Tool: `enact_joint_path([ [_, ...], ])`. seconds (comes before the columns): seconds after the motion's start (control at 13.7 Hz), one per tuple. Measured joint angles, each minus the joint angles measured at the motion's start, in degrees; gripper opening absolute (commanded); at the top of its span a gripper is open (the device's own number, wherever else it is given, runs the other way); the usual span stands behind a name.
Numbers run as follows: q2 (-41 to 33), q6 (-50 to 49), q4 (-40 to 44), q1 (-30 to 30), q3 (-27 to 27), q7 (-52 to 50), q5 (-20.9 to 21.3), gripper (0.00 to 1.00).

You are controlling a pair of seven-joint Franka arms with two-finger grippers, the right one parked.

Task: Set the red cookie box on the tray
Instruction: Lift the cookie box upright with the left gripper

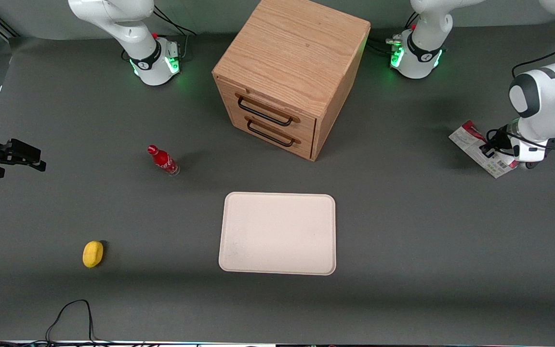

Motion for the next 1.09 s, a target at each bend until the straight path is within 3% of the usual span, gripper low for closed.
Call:
enact_joint_path([
  [0.15, -1.10, -4.70, 2.24, -0.09, -0.29, 0.07, 0.01, 0.00],
  [0.29, -3.65, -15.65, 7.84, -0.49, -1.78, 0.07, 0.05, 0.00],
  [0.73, -8.52, -56.18, 38.54, -1.04, -6.26, 1.07, 0.21, 0.00],
  [1.09, -5.45, -67.22, 53.67, -1.82, -8.44, 2.48, -2.35, 0.00],
])
